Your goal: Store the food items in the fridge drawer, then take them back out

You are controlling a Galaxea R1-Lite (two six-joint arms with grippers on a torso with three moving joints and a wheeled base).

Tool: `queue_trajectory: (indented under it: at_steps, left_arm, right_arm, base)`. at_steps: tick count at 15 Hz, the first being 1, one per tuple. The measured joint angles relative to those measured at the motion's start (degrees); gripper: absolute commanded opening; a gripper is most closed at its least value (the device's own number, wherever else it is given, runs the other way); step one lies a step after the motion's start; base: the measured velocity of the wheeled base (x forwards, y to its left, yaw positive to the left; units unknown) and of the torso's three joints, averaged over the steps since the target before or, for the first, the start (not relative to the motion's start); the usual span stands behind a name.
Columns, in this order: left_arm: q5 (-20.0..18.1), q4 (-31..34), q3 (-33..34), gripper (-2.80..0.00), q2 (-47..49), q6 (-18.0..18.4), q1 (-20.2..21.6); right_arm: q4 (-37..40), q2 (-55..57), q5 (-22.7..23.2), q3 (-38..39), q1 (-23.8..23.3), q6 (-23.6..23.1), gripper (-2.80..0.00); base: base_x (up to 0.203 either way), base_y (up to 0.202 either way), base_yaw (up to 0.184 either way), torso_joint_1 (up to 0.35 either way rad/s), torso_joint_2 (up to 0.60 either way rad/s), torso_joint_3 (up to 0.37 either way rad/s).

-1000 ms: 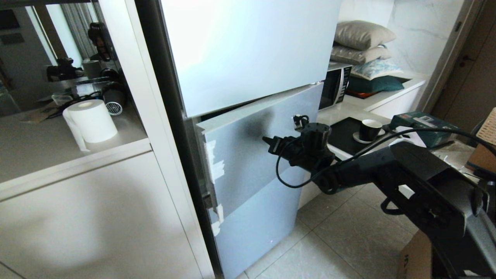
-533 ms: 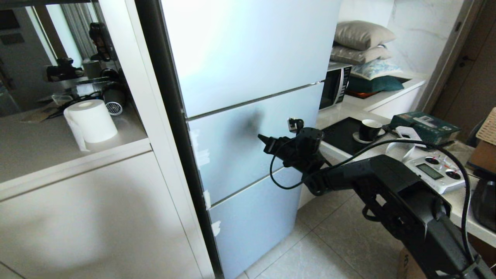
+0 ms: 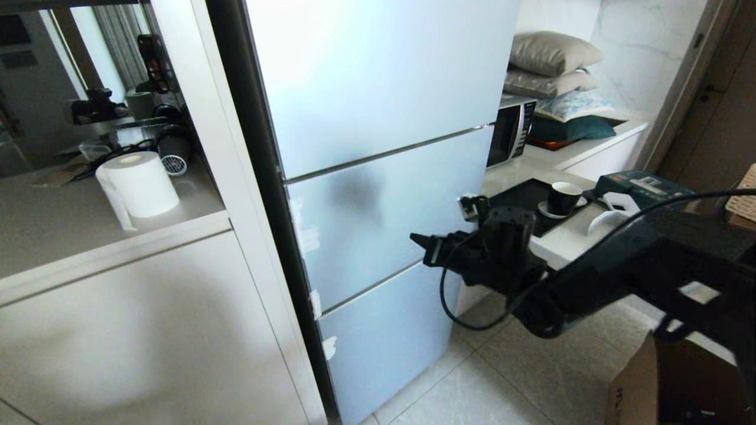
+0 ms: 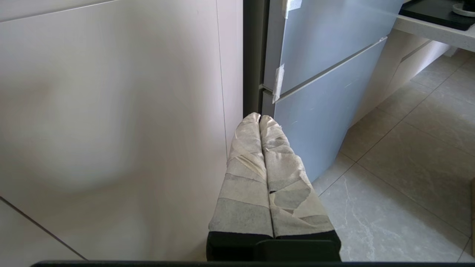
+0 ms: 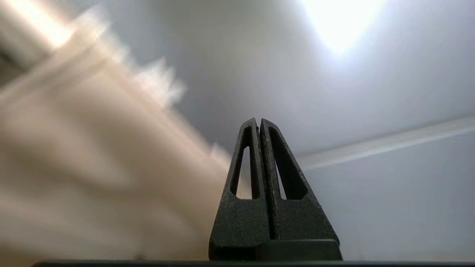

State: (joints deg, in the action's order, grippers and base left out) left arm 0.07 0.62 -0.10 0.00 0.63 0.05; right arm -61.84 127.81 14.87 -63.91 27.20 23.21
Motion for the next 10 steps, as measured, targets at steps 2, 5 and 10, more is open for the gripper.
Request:
queue_trajectory:
  at_steps: [2,5,10]
  left_arm:
    - [0.0,0.0,0.0,-2.8,0.0,-0.01,0.05]
    - [0.0,0.0,0.0,-2.8,0.0,-0.01,0.05]
    - [0.0,0.0,0.0,-2.8,0.0,0.01,0.0]
  right_arm:
    - [-5.52,-11.12,-0.22,17.81,-0.05,-2.64,-2.8]
    - [-11.65,-30.38,-2.55,38.84,-0.3,-4.86,-2.8]
    - [-8.7,-57.0,-14.27,55.95,-3.22,-12.48,-2.8]
  base:
    - [0.0,0.0,0.0,0.0,0.0,0.0]
    - [0.0,0.0,0.0,0.0,0.0,0.0]
    - [0.0,0.0,0.0,0.0,0.0,0.0]
